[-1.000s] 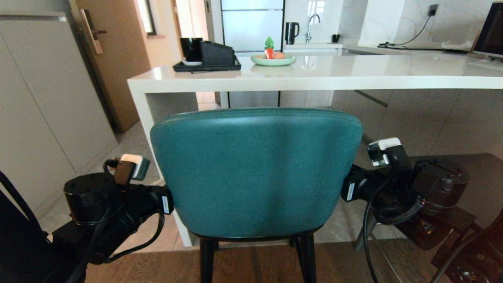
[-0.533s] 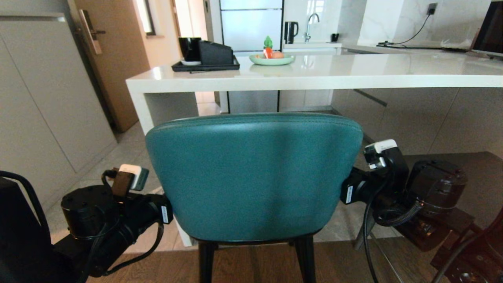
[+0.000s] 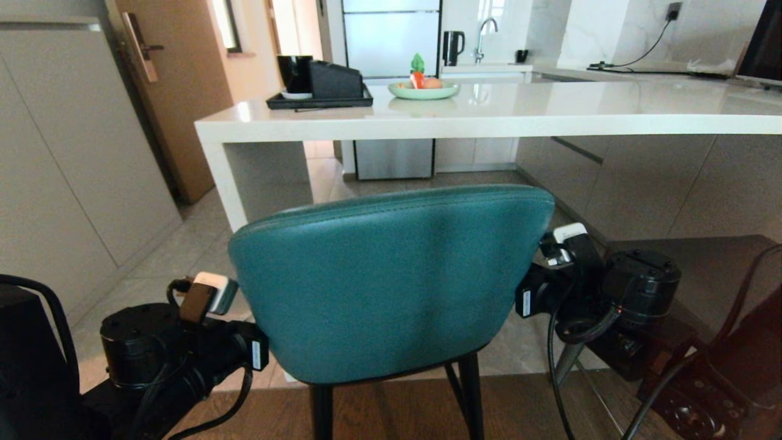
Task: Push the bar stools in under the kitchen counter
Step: Push the blue chair back under the dining table
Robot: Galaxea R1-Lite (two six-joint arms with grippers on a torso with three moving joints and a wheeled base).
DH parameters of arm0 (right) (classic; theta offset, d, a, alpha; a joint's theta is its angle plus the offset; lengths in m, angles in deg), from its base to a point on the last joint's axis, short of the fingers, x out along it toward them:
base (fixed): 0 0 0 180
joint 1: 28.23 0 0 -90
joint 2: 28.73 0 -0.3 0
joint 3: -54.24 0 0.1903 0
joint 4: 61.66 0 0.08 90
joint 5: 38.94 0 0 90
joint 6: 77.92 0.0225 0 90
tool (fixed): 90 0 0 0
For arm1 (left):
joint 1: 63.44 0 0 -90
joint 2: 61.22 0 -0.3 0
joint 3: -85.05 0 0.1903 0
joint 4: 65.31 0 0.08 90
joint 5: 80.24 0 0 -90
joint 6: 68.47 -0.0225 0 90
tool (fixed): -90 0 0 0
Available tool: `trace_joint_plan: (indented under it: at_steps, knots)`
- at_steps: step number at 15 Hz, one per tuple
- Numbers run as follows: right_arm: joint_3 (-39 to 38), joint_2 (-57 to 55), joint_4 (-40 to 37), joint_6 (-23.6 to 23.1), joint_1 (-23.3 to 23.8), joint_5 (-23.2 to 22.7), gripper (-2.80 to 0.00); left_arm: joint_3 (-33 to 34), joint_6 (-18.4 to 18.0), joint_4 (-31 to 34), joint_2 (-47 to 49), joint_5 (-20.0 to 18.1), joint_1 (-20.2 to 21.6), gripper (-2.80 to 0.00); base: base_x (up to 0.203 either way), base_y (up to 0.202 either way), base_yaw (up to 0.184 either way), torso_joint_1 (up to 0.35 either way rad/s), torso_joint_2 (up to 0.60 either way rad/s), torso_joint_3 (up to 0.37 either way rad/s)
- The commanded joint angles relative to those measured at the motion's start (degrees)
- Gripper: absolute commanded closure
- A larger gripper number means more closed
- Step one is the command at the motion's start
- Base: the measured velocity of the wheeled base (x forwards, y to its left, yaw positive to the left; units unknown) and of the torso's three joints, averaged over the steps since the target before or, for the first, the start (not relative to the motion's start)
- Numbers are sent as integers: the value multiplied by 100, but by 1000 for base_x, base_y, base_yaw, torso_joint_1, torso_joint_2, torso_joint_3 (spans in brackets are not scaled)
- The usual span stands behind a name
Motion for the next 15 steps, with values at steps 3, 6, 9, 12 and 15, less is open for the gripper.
trace_joint_plan:
  at_steps: [3, 6, 9, 12, 15]
  knots:
    - [-718, 41, 937, 4, 200, -33, 0, -224, 17, -98, 53, 31, 200, 0, 0, 0, 0, 0, 0, 0]
    - [-808, 18, 1026, 7, 299, -44, 0, -604, 10, -98, 285, 47, 269, 0, 0, 0, 0, 0, 0, 0]
    - [-826, 12, 1035, 6, 299, -44, 0, -1085, 1, -98, 592, 48, 332, 0, 0, 0, 0, 0, 0, 0]
    - [-826, -18, 1035, 7, 299, -44, 0, -1247, -8, -98, 870, 34, 487, 0, 0, 0, 0, 0, 0, 0]
    - [-826, -114, 1042, 24, 312, -44, 0, -1119, 0, -98, 837, 28, 613, 0, 0, 0, 0, 0, 0, 0]
